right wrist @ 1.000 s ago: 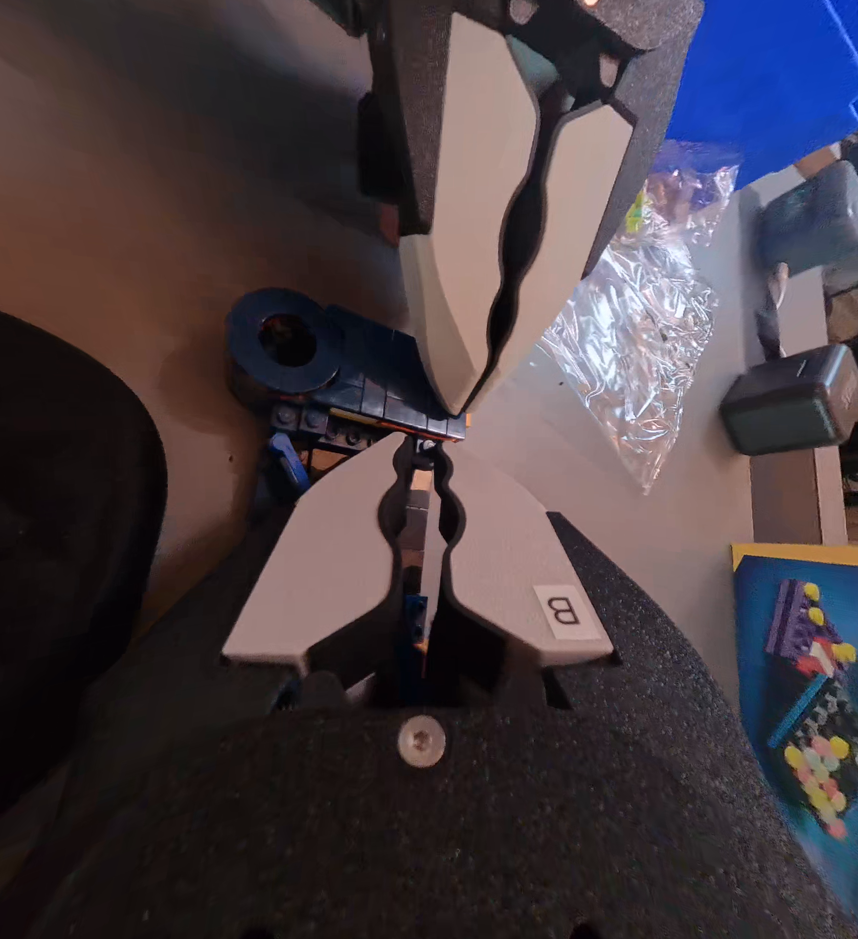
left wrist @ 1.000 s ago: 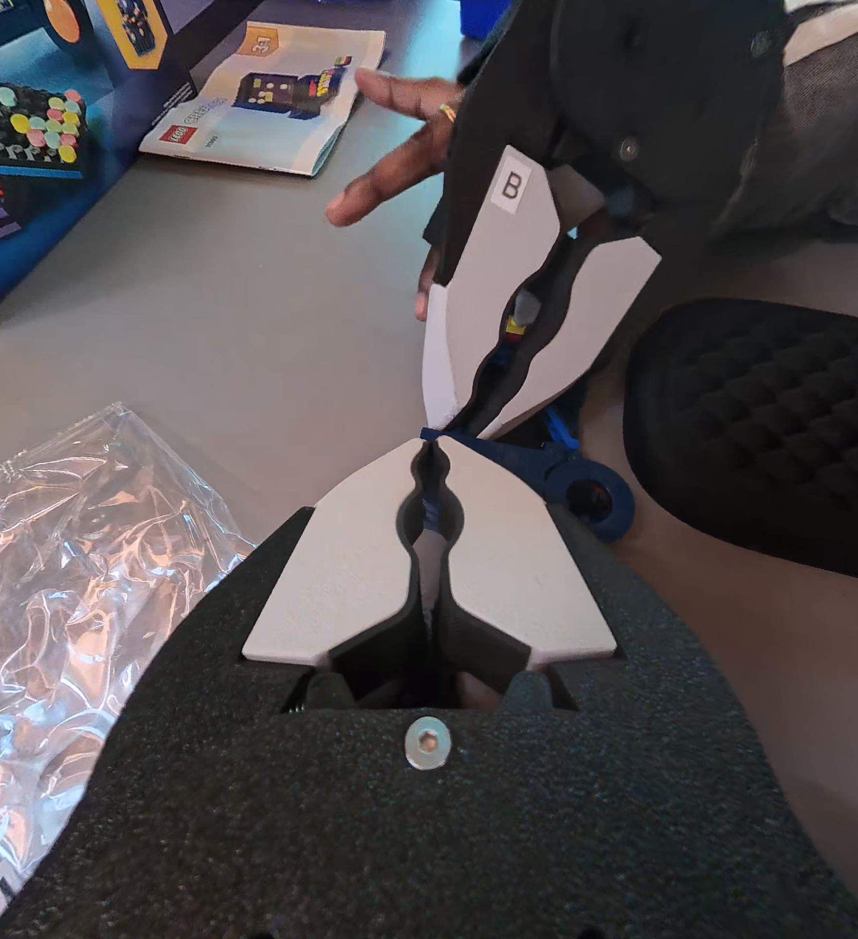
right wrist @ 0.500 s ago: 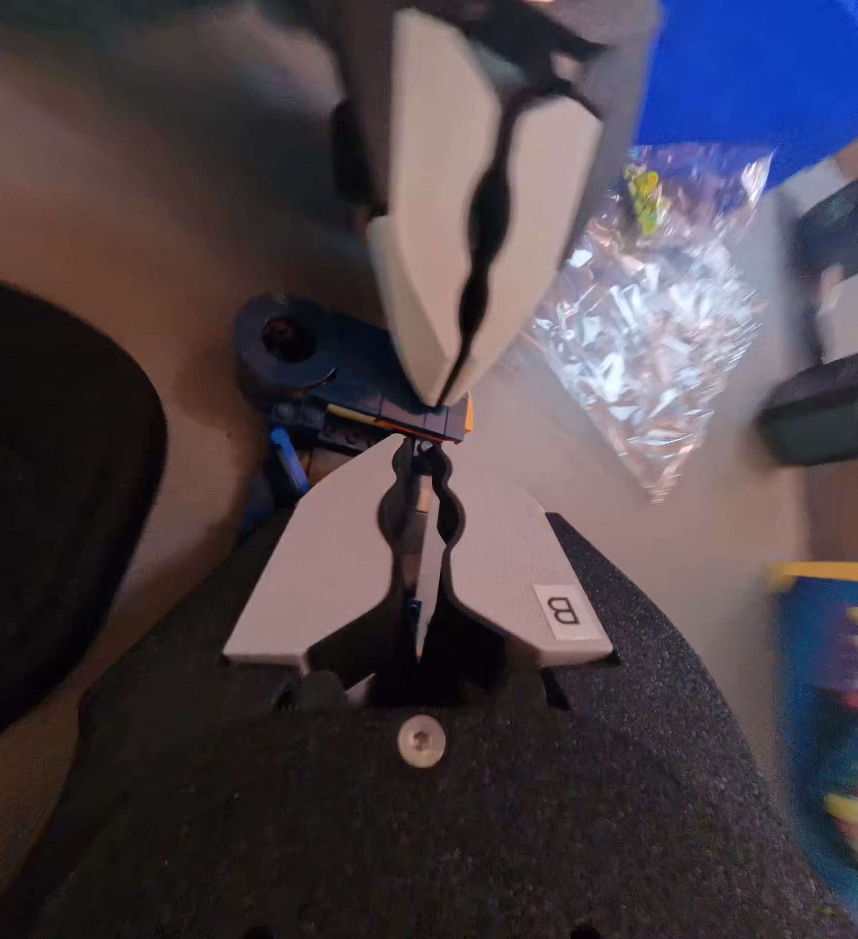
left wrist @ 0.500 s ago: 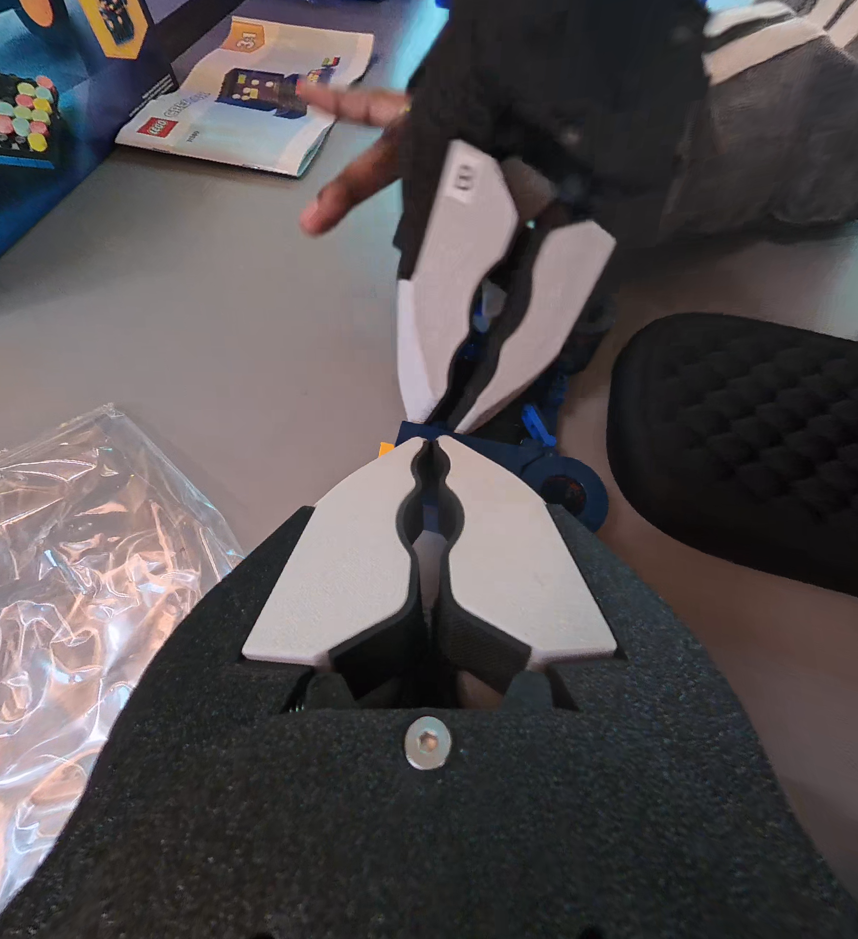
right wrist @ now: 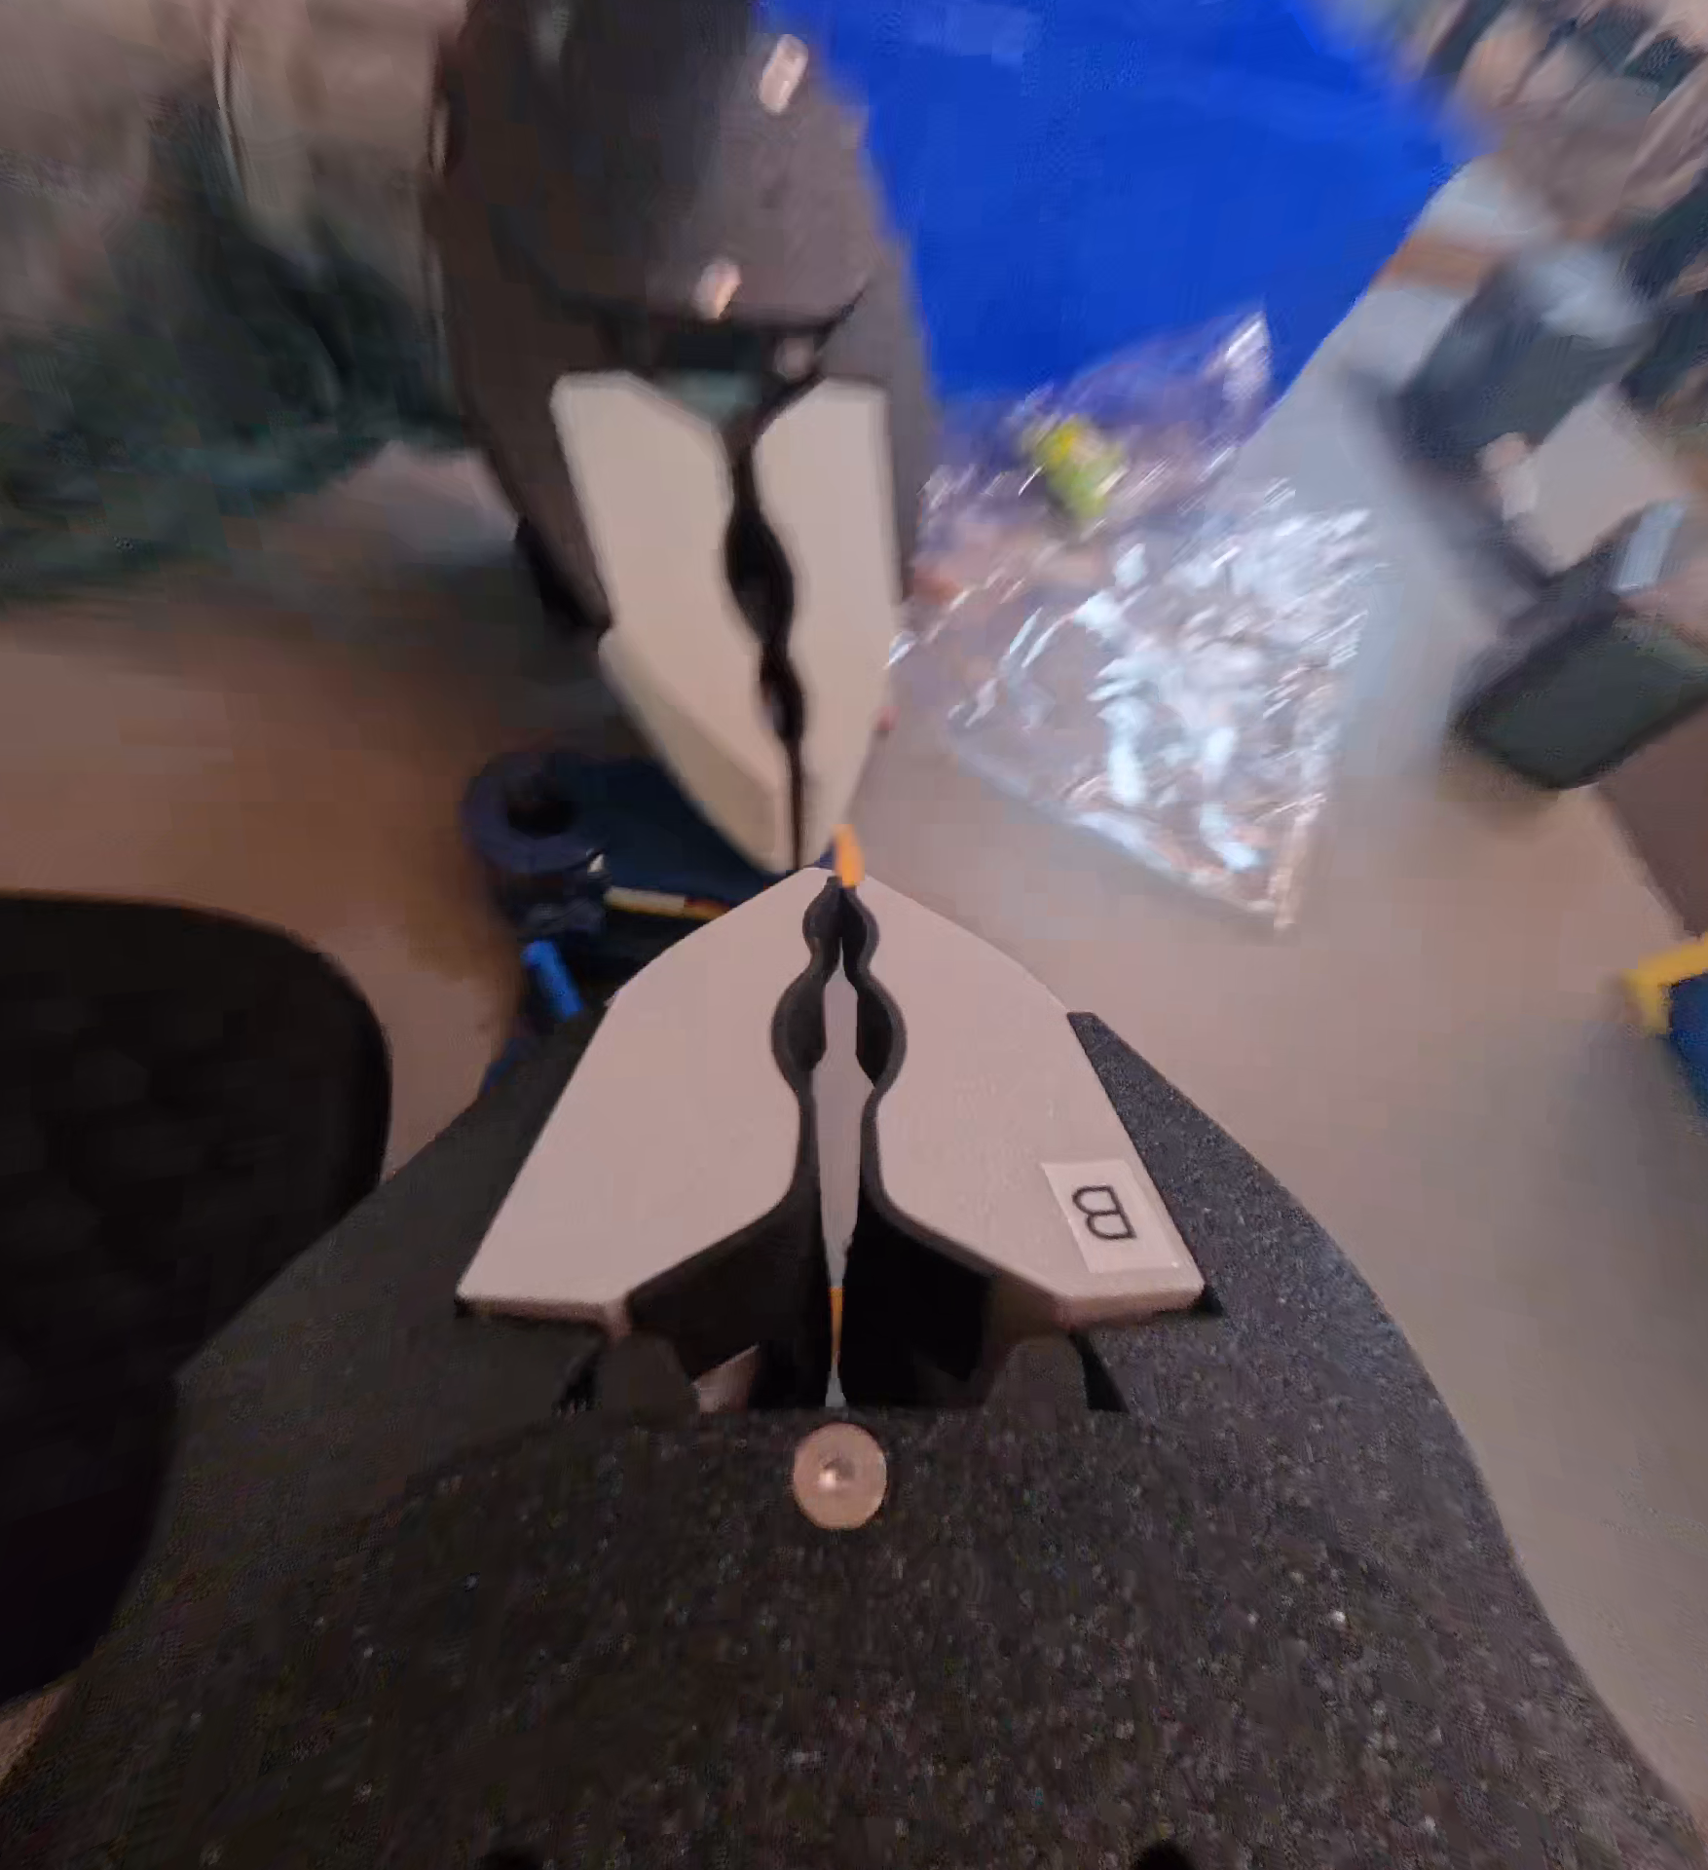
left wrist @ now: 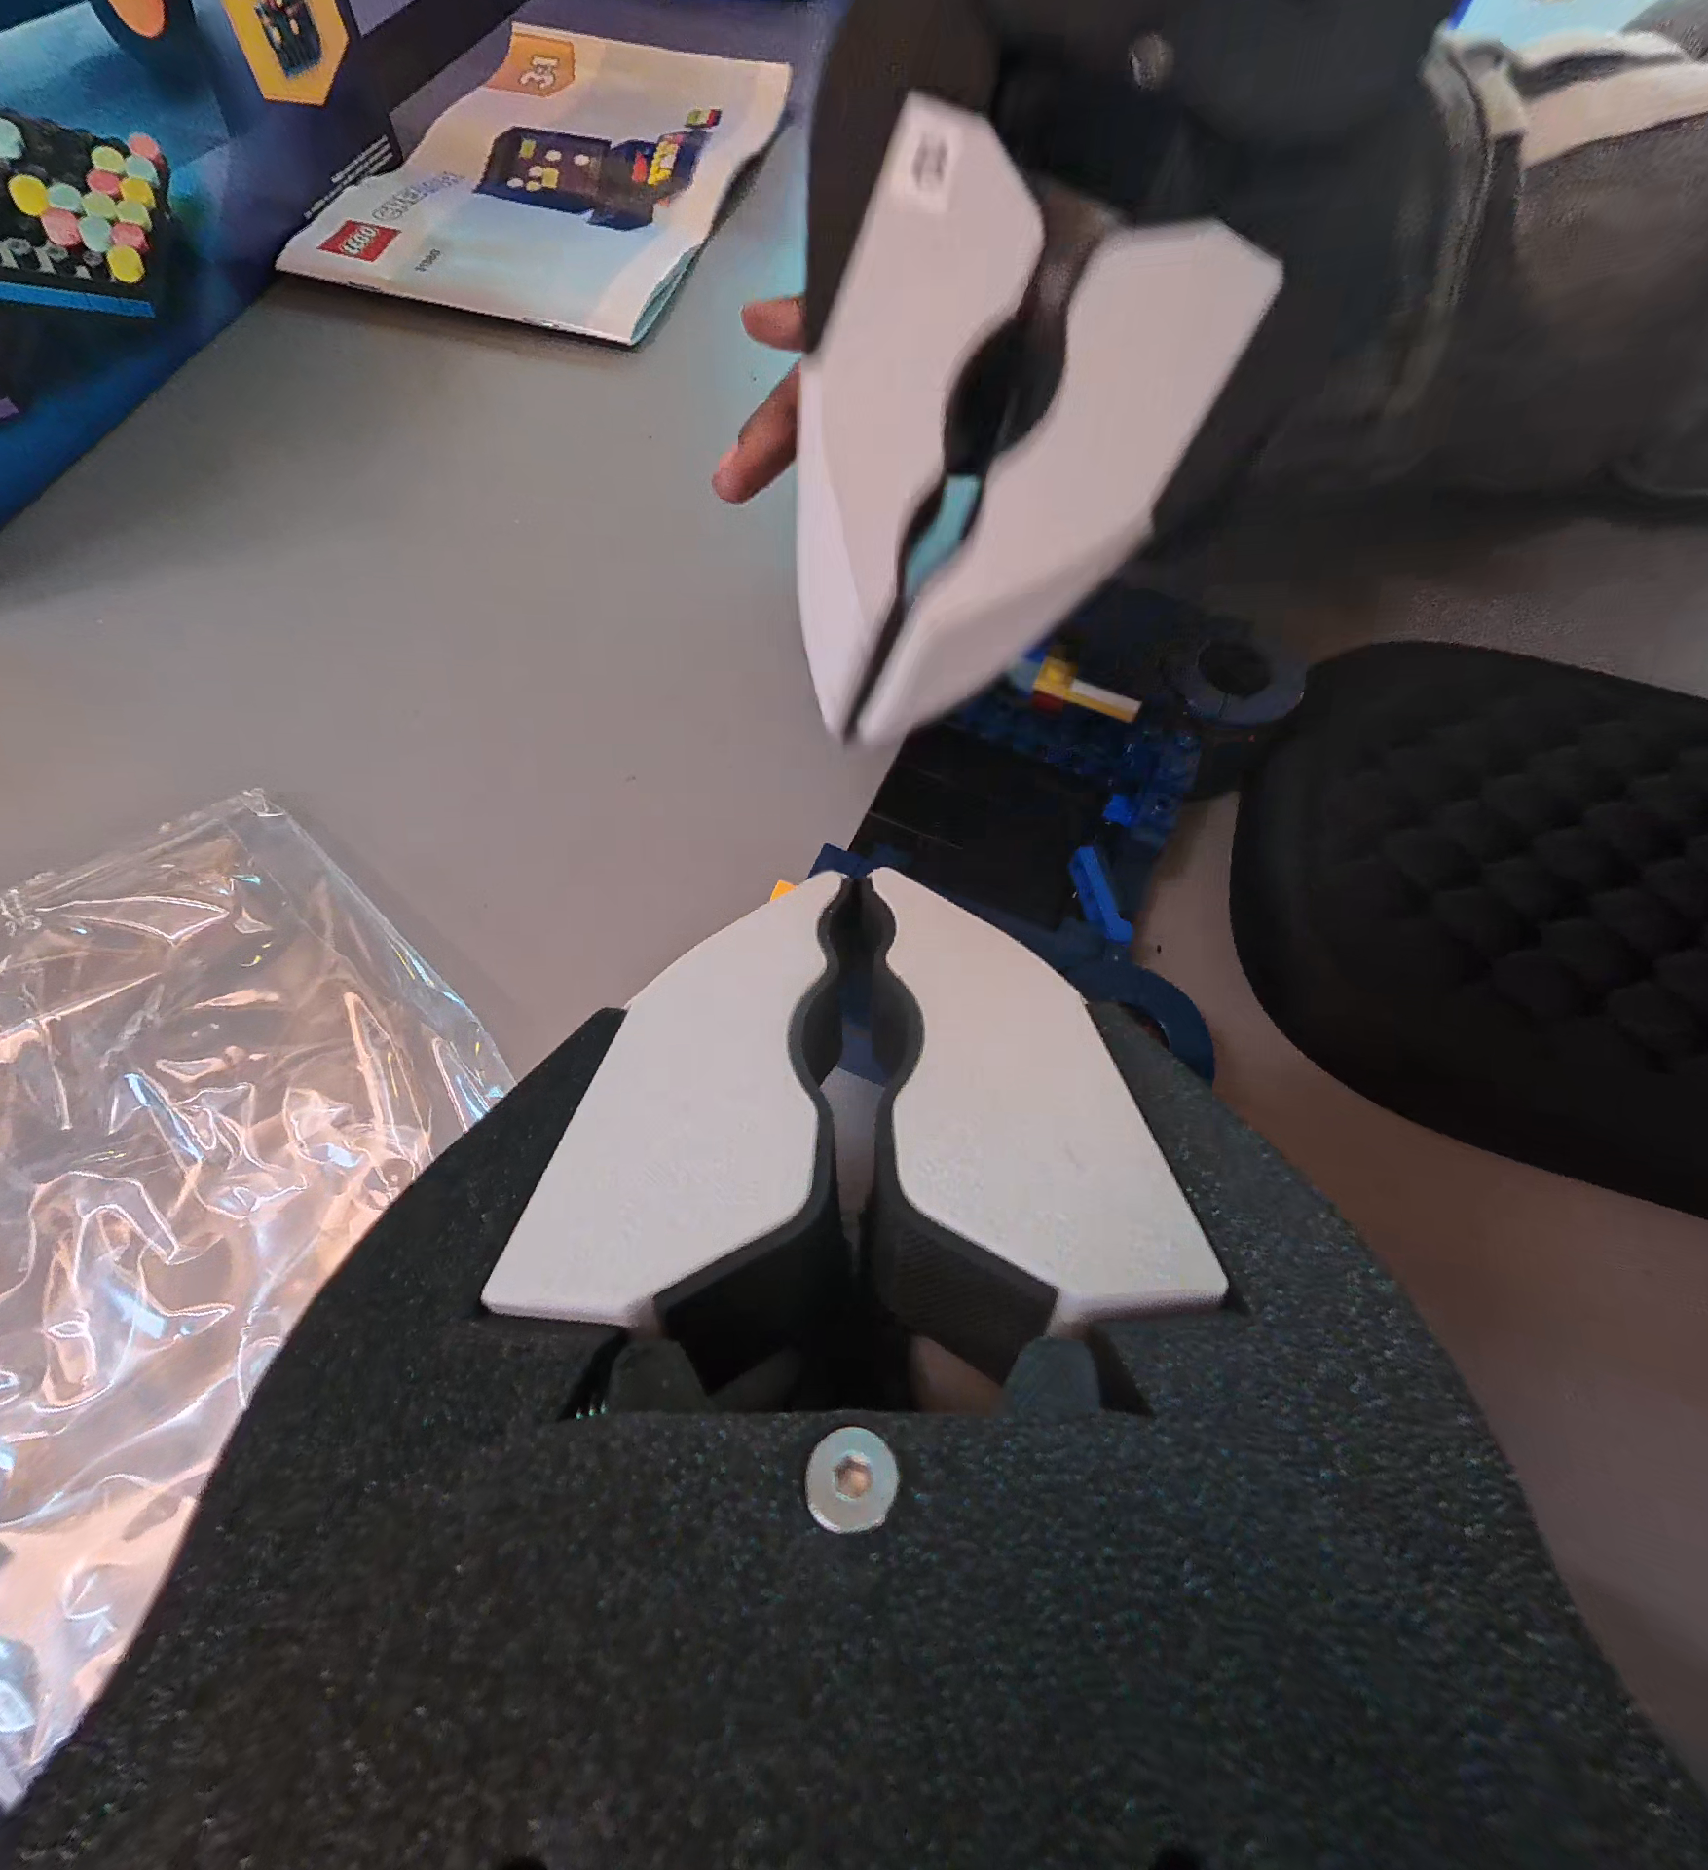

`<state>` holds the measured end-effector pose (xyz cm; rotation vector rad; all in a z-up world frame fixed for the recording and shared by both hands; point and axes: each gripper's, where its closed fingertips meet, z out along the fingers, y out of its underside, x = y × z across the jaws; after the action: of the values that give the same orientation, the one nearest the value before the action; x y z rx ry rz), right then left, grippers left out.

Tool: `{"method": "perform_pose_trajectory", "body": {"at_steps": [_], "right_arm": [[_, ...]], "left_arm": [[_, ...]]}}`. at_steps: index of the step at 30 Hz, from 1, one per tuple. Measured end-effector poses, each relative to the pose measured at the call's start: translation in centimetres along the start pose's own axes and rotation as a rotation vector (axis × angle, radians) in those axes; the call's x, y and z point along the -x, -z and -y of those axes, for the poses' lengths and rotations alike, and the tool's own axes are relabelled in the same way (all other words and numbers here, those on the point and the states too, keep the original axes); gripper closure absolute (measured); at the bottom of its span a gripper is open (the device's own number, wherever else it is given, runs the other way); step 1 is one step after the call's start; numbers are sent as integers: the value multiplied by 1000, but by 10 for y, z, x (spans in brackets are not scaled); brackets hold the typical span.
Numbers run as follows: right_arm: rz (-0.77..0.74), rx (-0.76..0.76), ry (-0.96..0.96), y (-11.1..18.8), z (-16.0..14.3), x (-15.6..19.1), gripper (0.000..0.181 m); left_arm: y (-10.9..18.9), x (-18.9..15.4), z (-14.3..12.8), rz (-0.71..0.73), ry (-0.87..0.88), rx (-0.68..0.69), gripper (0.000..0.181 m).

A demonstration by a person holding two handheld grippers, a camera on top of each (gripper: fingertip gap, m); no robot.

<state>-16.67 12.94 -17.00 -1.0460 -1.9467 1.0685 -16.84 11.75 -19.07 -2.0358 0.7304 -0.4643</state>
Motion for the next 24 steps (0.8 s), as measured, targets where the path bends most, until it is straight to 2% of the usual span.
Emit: {"method": "perform_pose_trajectory", "body": {"at_steps": [2, 6, 7, 9, 11, 13, 15, 18, 24], "right_arm": [[-13, -175, -115, 17, 17, -12, 181], [5, -378, -348, 48, 25, -16, 138], [0, -436, -376, 56, 28, -12, 132], [-42, -566, -365, 71, 32, 1, 125], [-153, -663, -261, 86, 36, 8, 119], [-208, -657, -146, 93, 40, 13, 116], [-205, -569, -116, 89, 34, 16, 113], [-223, -564, -150, 86, 29, 14, 103], [-311, -579, -186, 95, 22, -3, 100]], "left_arm": [[0, 0, 0, 0, -3, -2, 181], [0, 0, 0, -6, 13, -7, 181], [0, 0, 0, -7, 13, -9, 181], [0, 0, 0, -11, 16, -11, 181], [0, 0, 0, -14, 20, -13, 181], [0, -1, 0, -18, 26, -14, 181], [0, -1, 0, -21, 28, -16, 181], [0, -1, 0, -22, 28, -16, 181], [0, -1, 0, -26, 32, -17, 181]]}}
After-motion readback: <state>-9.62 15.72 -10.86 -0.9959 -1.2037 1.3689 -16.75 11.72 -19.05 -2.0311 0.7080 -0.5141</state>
